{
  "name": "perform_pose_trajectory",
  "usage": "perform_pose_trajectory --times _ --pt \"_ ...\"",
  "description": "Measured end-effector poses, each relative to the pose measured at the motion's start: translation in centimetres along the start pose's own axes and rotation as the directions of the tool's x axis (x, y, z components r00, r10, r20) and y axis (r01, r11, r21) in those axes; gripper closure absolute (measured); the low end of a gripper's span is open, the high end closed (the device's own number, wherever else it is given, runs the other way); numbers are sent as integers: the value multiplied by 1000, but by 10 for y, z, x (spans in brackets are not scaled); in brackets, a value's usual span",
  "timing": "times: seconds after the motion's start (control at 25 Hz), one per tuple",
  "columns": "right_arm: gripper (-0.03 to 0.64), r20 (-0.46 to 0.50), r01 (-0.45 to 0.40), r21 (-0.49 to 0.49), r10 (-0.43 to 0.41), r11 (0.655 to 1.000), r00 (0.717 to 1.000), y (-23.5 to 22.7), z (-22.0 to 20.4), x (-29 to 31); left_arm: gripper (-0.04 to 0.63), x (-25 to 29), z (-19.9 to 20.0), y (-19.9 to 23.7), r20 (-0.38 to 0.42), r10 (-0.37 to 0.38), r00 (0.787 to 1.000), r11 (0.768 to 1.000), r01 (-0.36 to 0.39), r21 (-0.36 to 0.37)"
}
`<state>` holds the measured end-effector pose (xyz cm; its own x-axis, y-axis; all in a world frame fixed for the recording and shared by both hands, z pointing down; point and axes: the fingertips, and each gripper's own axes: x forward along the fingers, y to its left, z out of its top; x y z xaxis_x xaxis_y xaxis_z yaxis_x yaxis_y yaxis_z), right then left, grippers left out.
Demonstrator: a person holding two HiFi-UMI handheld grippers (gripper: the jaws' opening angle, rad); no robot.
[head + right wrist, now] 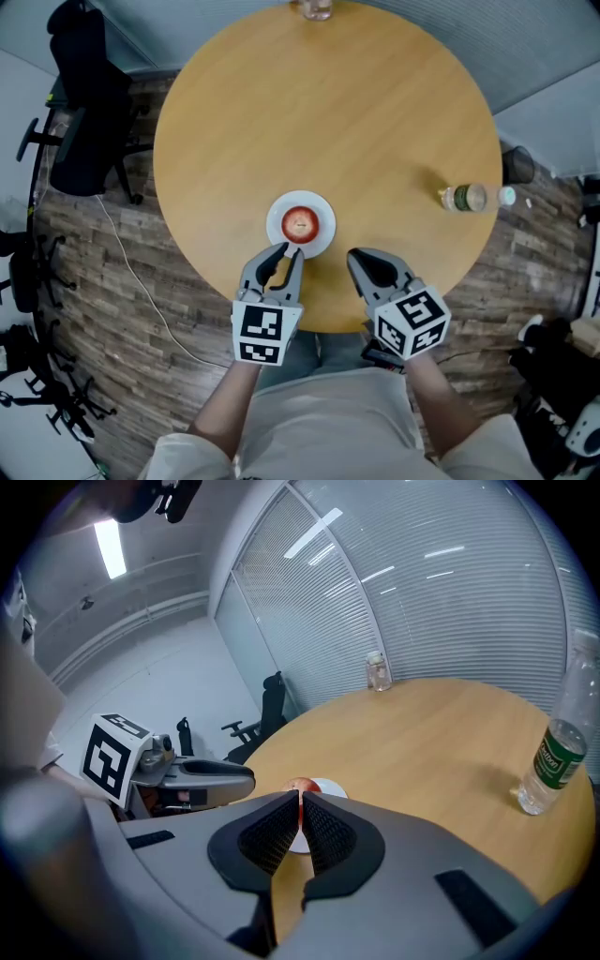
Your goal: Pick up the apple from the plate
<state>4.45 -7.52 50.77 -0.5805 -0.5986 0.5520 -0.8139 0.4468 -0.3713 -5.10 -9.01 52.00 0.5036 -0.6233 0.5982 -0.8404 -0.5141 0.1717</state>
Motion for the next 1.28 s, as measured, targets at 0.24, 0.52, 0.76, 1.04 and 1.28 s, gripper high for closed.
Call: perform_pose_trajectory --times 0.24,0.52,0.76,1.04,1.28 --pt "581 -5 1 15 -1 1000 1000 -3 -3 3 426 13 -8 8 -25 7 1000 1000 -7 -15" --pt "581 -24 -3 27 4 1000 1000 -4 -11 8 308 29 -22 13 -87 -9 996 1000 8 -6" --pt "581 -29 -1 38 2 999 1000 -7 -12 12 259 43 -30 19 -99 -13 995 1000 11 -27" --pt "581 -41 7 47 -5 999 999 -12 -15 12 247 59 -36 21 -126 -9 992 1000 8 -6" --pt "581 -48 12 55 -9 998 999 -15 -18 13 230 70 -41 22 -135 -17 991 1000 16 -5"
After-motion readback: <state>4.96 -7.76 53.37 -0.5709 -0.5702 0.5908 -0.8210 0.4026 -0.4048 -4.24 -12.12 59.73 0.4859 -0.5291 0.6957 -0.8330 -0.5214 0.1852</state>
